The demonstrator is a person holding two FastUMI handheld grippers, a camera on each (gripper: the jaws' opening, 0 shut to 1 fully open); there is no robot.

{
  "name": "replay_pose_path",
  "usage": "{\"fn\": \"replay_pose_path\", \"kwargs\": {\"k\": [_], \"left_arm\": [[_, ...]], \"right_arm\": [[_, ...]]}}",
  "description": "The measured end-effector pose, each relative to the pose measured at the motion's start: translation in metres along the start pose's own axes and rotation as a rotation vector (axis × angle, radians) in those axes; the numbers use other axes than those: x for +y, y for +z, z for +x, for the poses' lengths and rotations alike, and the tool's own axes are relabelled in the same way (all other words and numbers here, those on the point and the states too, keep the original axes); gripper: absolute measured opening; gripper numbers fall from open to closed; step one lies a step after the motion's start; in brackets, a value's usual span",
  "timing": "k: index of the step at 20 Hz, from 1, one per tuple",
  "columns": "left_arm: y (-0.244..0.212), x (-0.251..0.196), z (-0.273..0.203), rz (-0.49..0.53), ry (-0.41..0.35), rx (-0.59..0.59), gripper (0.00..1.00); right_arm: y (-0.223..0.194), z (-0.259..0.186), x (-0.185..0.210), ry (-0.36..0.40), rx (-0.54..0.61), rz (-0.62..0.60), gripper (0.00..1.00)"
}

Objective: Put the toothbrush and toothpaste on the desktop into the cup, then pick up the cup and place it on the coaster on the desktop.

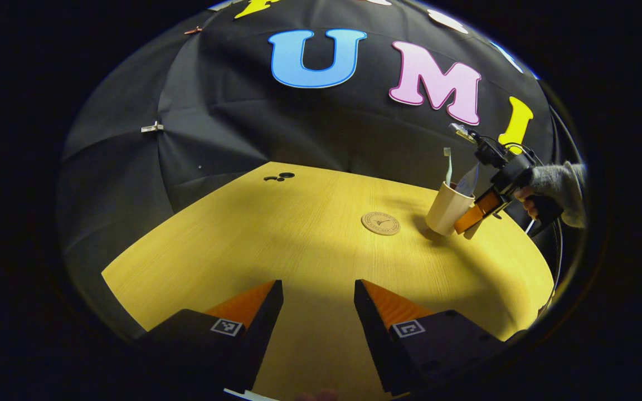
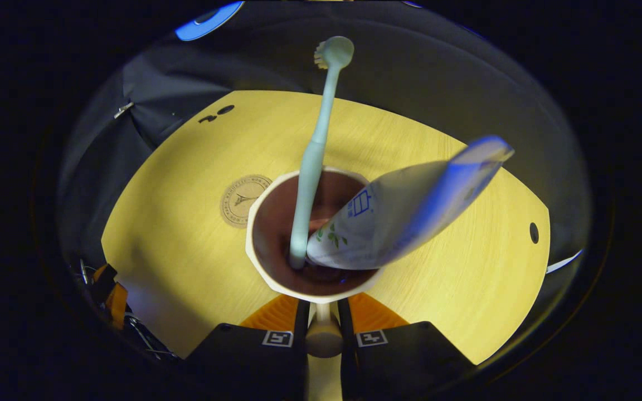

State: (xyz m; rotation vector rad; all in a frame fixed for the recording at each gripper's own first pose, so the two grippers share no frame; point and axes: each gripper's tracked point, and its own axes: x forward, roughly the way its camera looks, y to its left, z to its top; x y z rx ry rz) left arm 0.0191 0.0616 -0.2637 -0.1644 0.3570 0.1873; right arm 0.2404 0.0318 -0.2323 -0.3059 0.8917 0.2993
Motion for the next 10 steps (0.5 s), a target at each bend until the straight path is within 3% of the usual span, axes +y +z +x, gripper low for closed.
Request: {"fn": "replay_pose_path", "kwargs": {"k": [2, 3, 5, 10], "left_arm": [[0.002, 0.01, 0.0, -0.004, 0.002, -0.002, 0.82], [0.002, 0.014, 0.001, -0.004, 0.005, -0.003, 0.82], [0.002, 0.024, 0.001, 0.001, 0.009, -0.004, 0.82], [0.001, 0.041, 0.004, 0.013, 0.005, -0.004, 0.82]], "right_arm": [[0.01, 0.005, 0.016, 0.012, -0.006, 0.002, 0.26], [0.016, 0.009, 0.026, 0.023, -0.01, 0.002, 0.21], [0.026, 0.018, 0.044, 0.04, -0.009, -0.002, 0.26], [0.047, 0.045, 0.083, 0.063, 0.008, -0.035, 0.26]]}}
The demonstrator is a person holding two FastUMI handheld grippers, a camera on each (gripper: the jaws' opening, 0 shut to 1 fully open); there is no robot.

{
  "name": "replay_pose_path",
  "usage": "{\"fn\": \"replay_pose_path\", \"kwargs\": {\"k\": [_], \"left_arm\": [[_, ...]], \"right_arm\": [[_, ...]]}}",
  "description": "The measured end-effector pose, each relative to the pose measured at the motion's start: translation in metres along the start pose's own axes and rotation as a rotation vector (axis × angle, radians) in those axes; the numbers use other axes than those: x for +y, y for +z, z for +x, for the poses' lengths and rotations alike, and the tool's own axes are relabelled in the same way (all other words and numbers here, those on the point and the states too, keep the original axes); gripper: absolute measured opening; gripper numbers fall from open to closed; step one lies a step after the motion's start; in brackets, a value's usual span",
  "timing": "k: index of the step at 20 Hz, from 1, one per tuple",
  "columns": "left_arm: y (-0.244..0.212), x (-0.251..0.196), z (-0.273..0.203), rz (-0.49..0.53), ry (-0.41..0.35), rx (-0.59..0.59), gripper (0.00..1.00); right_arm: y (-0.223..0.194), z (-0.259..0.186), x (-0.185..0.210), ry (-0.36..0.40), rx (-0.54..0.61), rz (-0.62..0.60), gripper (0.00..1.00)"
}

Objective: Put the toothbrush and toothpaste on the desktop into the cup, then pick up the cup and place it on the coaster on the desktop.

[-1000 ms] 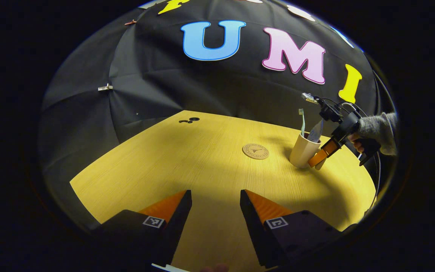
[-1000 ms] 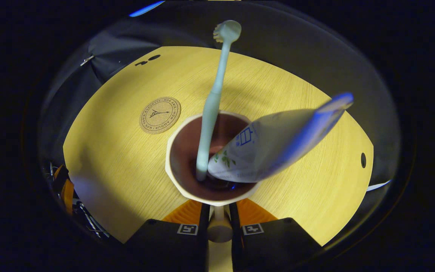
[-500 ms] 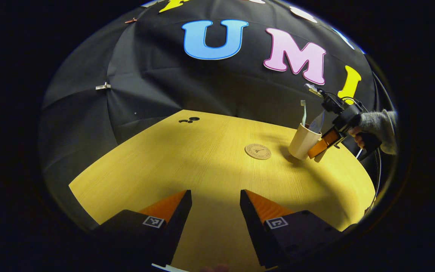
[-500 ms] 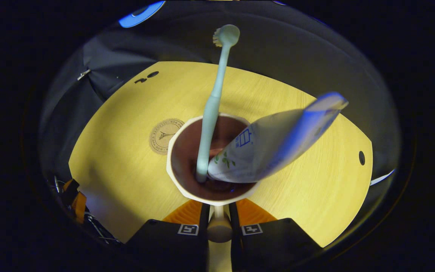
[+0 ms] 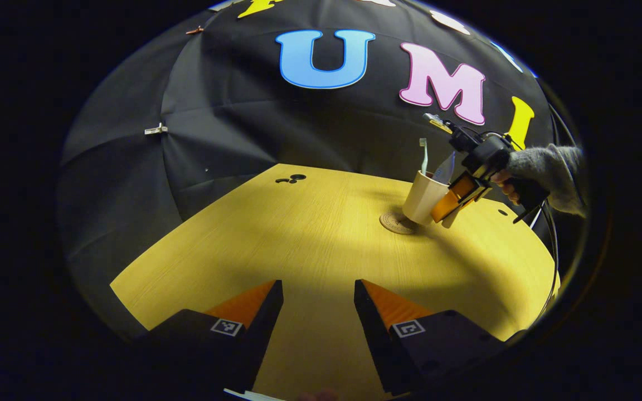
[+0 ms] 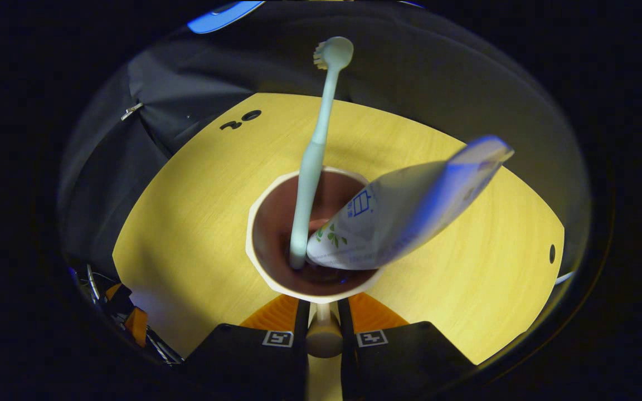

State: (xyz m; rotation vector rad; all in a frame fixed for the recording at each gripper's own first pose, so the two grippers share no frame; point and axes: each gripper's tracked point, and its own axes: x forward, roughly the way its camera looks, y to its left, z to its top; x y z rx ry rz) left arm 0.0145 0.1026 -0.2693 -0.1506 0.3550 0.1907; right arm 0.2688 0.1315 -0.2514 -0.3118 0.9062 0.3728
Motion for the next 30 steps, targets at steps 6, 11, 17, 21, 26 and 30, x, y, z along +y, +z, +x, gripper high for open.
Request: {"fn": "replay_pose_path", "kwargs": {"k": [6, 11, 17, 21, 26, 30], "left_arm": [[-0.005, 0.01, -0.002, -0.027, -0.006, 0.011, 0.82], [-0.01, 0.018, 0.003, -0.045, -0.001, 0.025, 0.82], [-0.008, 0.016, 0.002, -0.04, 0.003, 0.031, 0.82], [-0.003, 0.004, -0.004, -0.013, -0.008, 0.031, 0.82], [0.007, -0.021, -0.014, 0.004, -0.02, 0.027, 0.82], [0.027, -0.041, -0.023, -0.022, -0.008, 0.007, 0.82]], "right_arm": [[0.005, 0.022, 0.015, -0.013, 0.037, -0.024, 0.26], [0.001, 0.03, 0.025, -0.027, 0.076, -0.063, 0.28], [0.008, 0.017, 0.019, -0.001, 0.036, -0.033, 0.45], [0.008, -0.003, 0.017, 0.016, -0.009, 0.002, 0.65], [0.003, -0.052, 0.008, 0.08, -0.139, 0.118, 0.65], [-0.015, -0.1, -0.005, 0.129, -0.266, 0.2, 0.65]]}}
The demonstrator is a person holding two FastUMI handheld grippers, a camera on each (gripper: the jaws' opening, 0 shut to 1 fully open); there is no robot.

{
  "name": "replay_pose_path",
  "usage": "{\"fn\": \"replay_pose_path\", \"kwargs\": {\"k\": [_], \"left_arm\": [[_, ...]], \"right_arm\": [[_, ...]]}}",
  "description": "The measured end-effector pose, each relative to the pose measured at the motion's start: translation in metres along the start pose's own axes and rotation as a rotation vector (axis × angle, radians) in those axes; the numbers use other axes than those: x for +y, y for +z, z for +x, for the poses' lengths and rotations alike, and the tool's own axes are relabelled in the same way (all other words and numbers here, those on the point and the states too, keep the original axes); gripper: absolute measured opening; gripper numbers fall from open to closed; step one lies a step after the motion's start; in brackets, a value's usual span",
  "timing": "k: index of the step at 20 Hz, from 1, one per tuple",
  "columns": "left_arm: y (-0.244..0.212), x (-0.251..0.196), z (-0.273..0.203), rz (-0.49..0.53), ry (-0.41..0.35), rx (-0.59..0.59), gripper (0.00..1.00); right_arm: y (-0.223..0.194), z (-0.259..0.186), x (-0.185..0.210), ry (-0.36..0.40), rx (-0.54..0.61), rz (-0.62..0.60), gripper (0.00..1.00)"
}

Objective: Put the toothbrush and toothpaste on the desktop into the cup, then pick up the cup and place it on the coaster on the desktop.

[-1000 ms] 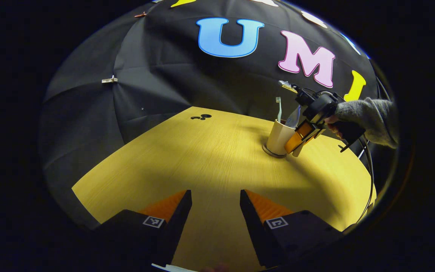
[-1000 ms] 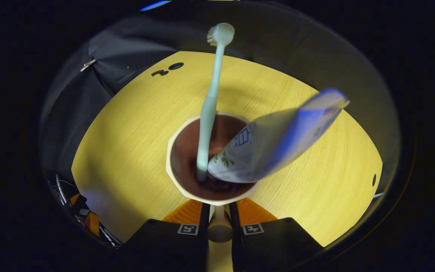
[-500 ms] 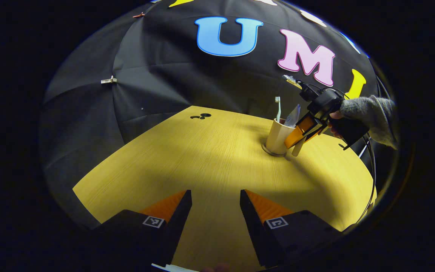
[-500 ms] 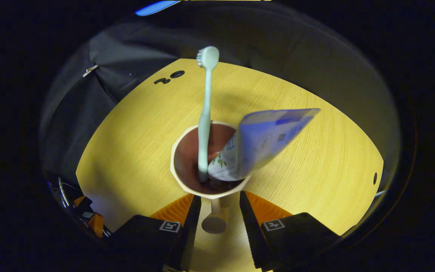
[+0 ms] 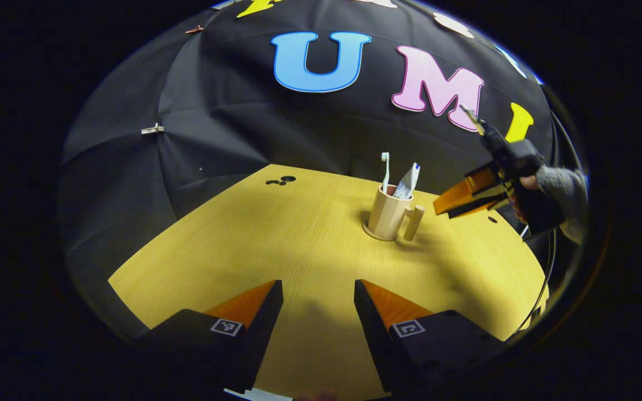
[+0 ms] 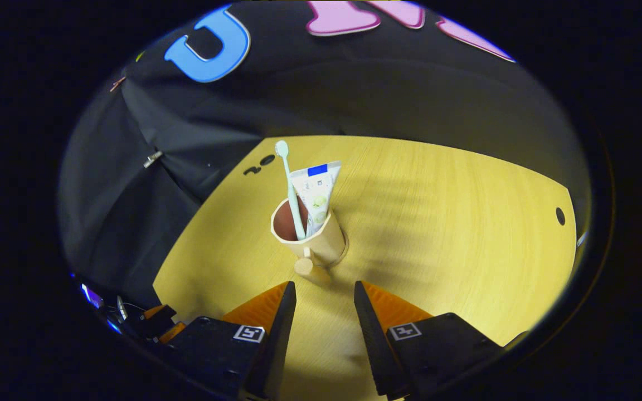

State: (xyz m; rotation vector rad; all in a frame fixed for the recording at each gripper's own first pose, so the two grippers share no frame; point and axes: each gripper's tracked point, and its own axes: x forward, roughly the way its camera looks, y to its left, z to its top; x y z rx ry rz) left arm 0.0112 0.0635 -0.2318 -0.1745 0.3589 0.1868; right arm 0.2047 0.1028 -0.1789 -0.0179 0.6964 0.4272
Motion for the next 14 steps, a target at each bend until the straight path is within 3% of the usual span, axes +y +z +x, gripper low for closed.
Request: {"fn": "replay_pose_path", "kwargs": {"k": [6, 11, 14], "left_arm": [[0.049, -0.031, -0.021, -0.019, 0.055, -0.052, 0.82], [0.088, -0.069, -0.036, 0.044, 0.055, -0.092, 0.82], [0.113, -0.096, -0.046, 0.1, 0.011, -0.123, 0.82]], "right_arm": [[0.002, -0.083, 0.007, 0.155, -0.181, 0.06, 0.65], [-0.004, -0.137, 0.005, 0.213, -0.237, 0.082, 0.65], [-0.011, -0.166, -0.003, 0.202, -0.267, 0.084, 0.65]]}}
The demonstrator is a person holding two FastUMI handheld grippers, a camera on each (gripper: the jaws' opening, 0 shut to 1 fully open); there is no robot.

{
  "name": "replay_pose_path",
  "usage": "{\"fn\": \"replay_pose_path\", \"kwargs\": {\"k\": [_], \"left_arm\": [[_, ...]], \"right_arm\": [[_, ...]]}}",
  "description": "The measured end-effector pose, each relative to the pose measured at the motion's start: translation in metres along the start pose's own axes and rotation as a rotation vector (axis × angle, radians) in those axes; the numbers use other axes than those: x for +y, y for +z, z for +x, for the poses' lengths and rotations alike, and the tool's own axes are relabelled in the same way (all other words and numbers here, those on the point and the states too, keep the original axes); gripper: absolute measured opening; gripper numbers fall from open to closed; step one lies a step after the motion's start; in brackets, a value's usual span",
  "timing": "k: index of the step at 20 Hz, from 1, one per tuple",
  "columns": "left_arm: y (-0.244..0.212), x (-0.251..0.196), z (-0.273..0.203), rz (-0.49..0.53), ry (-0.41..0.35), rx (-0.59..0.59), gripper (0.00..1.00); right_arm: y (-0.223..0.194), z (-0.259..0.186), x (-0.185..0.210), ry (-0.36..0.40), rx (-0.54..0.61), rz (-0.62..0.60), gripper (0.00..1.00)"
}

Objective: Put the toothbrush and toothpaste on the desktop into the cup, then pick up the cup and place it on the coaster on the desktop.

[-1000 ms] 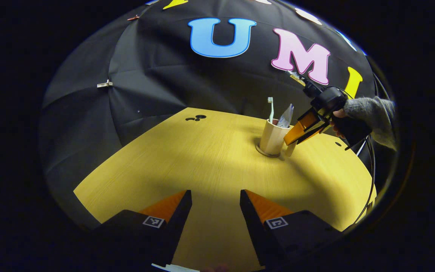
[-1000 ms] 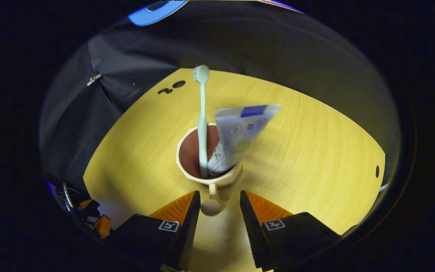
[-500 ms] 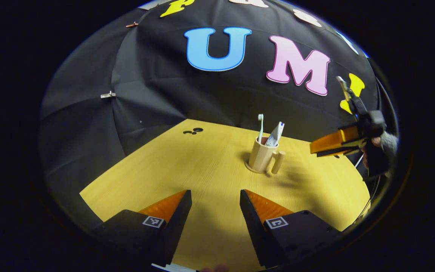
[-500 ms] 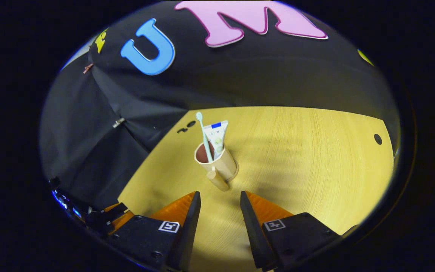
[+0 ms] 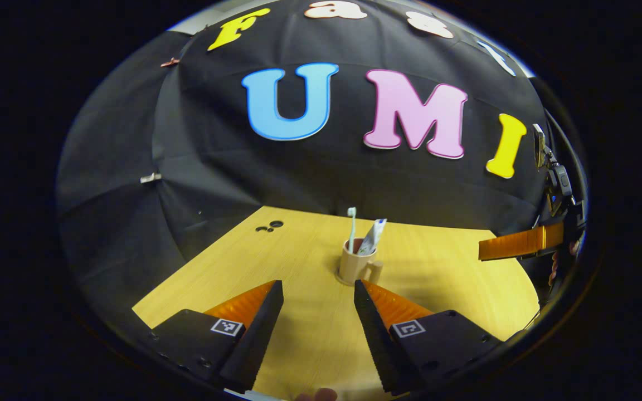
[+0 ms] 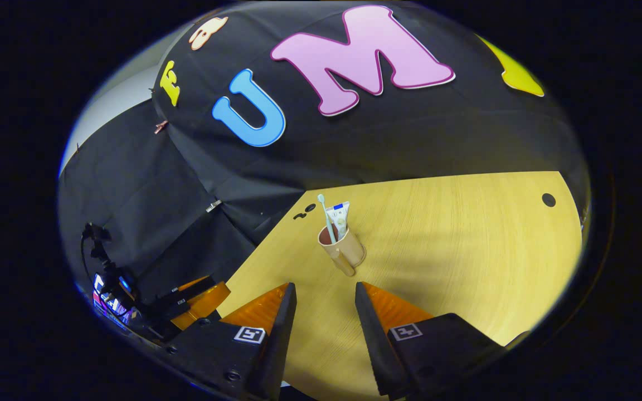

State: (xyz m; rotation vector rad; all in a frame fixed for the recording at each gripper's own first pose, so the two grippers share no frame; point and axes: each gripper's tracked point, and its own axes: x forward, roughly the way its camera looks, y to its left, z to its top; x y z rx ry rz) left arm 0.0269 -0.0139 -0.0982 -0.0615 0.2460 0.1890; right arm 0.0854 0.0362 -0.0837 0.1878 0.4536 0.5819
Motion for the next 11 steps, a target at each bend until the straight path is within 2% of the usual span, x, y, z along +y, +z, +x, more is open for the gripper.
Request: {"fn": "replay_pose_path", "kwargs": {"k": [6, 11], "left_arm": [[0.043, -0.031, -0.021, 0.043, -0.098, -0.056, 0.82], [0.046, -0.037, -0.028, 0.05, -0.109, -0.048, 0.82]], "right_arm": [[0.009, -0.05, 0.008, -0.044, -0.085, 0.026, 0.66], [0.006, -0.065, 0.004, -0.068, -0.085, 0.008, 0.66]]}}
